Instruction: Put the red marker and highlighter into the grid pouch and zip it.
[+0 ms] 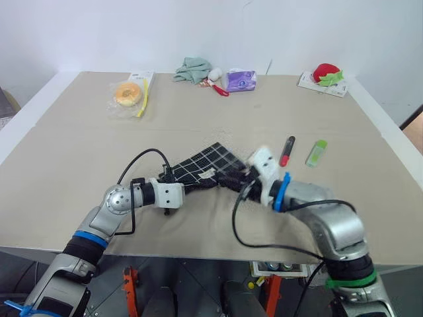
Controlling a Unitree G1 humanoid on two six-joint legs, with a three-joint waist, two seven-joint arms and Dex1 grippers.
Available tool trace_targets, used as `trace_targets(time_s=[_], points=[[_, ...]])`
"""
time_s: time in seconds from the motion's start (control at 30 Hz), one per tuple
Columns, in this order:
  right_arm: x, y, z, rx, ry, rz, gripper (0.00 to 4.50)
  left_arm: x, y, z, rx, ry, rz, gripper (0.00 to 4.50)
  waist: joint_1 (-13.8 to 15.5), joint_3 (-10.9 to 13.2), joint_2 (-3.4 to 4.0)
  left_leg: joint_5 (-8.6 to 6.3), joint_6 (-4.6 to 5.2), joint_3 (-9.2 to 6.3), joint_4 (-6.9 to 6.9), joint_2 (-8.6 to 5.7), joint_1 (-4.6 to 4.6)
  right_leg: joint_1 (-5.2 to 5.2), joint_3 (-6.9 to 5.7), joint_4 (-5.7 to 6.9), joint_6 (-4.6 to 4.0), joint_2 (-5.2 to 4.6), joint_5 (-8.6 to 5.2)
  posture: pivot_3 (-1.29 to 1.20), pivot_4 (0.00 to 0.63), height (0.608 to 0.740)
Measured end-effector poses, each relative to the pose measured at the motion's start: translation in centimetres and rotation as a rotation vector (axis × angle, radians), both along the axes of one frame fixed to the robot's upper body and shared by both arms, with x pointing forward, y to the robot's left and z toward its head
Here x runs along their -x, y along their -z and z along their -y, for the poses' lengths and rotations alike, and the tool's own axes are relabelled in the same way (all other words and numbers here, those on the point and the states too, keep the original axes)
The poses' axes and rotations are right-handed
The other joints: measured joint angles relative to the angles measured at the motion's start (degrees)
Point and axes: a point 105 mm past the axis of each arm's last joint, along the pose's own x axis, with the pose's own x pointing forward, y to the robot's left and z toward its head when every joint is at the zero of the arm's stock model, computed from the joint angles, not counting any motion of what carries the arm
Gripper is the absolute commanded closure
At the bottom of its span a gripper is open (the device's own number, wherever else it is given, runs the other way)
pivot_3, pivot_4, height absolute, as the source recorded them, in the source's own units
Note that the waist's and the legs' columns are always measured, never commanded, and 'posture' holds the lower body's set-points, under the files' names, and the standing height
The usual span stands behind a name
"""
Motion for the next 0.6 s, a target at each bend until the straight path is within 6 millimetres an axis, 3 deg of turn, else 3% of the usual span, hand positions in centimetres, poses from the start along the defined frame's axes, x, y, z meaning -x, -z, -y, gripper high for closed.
trace_targets(time_s=[0.03, 0.1, 0.13, 0.23, 0.37, 0.6], points=[[-0.8, -0.9, 0.9, -0.018, 0.052, 0.027, 1.54, 0.0, 0.0, -0.1, 0.005, -0.003, -0.006, 4.50, -0.02, 0.03, 0.01, 0.00, 0.00, 0.01, 0.00, 0.00, 0.00, -0.01, 0.00, 0.00, -0.01, 0.00, 0.01, 0.00, 0.150, 0.740], [-3.5, -3.5, 4.5, -0.046, 0.276, 0.102, 0.40, 0.0, -0.1, 0.0, 0.030, 0.000, -0.028, 4.50, -0.03, 0.06, 0.01, 0.01, -0.01, 0.02, 0.01, 0.00, 0.00, -0.02, 0.00, 0.00, -0.03, -0.01, 0.05, 0.00, 0.150, 0.740], [-4.3, -4.0, 5.9, -0.046, 0.360, 0.120, 0.05, 0.0, -0.2, -0.1, 0.042, -0.001, -0.036, 4.50, -0.04, 0.06, 0.01, 0.01, -0.01, 0.02, 0.00, 0.02, 0.00, -0.03, -0.01, 0.00, -0.03, 0.01, 0.04, 0.00, 0.150, 0.740], [-6.3, -2.6, 8.1, -0.060, 0.595, 0.066, 0.05, -0.4, -0.9, -0.1, 0.081, -0.017, -0.040, 4.50, -0.12, 0.06, 0.01, 0.01, -0.01, 0.00, -0.10, 0.09, -0.01, -0.09, -0.02, 0.02, -0.11, 0.11, 0.01, 0.00, 0.150, 0.740], [-7.2, 0.2, 8.2, -0.066, 0.733, -0.030, 0.05, -0.9, -2.0, 0.2, 0.102, -0.015, -0.015, 4.50, -0.25, 0.07, 0.05, 0.01, -0.01, 0.04, -0.24, 0.09, -0.03, -0.19, 0.04, 0.04, -0.43, 0.11, 0.17, 0.00, 0.150, 0.740], [-8.7, 1.4, 9.3, -0.039, 0.919, -0.037, 0.05, -0.9, -1.9, 0.2, 0.104, -0.020, -0.022, 4.50, -0.25, 0.08, 0.05, 0.01, -0.01, 0.03, -0.28, 0.03, -0.08, -0.20, 0.05, 0.03, -0.43, 0.05, 0.14, 0.00, 0.150, 0.740]])
